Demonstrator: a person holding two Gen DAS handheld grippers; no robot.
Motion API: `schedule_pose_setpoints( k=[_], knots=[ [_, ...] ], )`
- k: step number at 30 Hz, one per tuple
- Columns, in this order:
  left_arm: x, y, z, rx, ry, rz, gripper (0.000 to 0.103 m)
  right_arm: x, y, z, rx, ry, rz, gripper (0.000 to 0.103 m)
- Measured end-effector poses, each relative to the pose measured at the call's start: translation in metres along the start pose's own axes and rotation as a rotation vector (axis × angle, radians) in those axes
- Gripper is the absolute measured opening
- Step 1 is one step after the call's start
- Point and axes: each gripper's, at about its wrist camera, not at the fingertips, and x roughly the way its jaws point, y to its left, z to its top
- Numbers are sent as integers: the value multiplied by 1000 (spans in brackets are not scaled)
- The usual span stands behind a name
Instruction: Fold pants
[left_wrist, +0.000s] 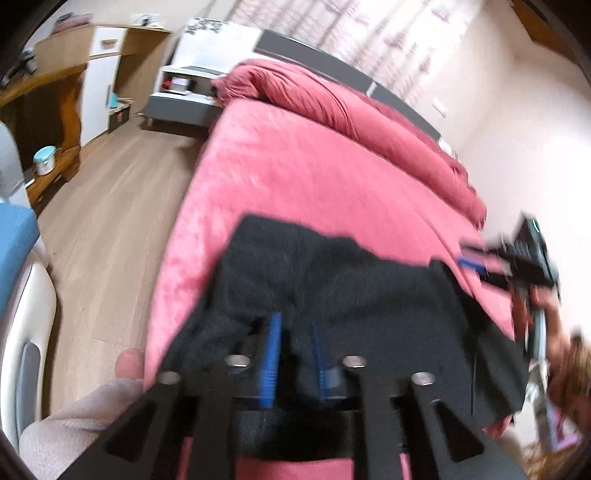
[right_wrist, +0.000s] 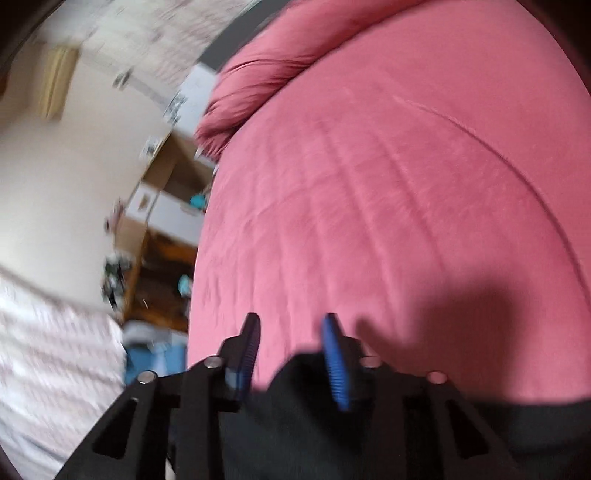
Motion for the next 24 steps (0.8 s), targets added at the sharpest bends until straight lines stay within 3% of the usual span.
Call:
schedule_pose_setpoints(
  k=[2,4,6,8,9,11,14,15,16,19,21,22,24],
  knots=[
    [-4,-1,10,13,-38,24,52,-2,19,-21,-75,6,-16,38],
    [-4,-4,21,44,-64,101,73,-2,30,-45,-129,12,-56,38],
    [5,-1,34,30,-50,102,76,3,36,-70,-151,27,-108,38],
    [24,4,47,-22,12,74,76,14,40,-88,-149,41,-140,38],
    [35,6,53,-52,51,49,74,19,41,-96,-150,45,-144,38],
    [54,4,57,-73,126,24,54,35,45,-115,-140,75,-176,38],
    [67,-11,60,13,140,96,32,45,59,-133,-164,49,-189,51],
    [65,-11,62,30,121,139,6,48,66,-137,-185,40,-200,57],
    [60,-5,63,12,108,172,5,53,76,-141,-220,50,-201,59],
    [43,27,63,-158,81,123,5,65,99,-150,-342,73,-241,66],
    [42,36,53,-154,96,145,5,70,110,-155,-414,83,-251,70],
    [42,40,47,-140,100,151,4,72,114,-155,-431,105,-208,70],
    [33,48,36,-116,88,252,0,71,118,-155,-437,117,-174,70]
  ],
)
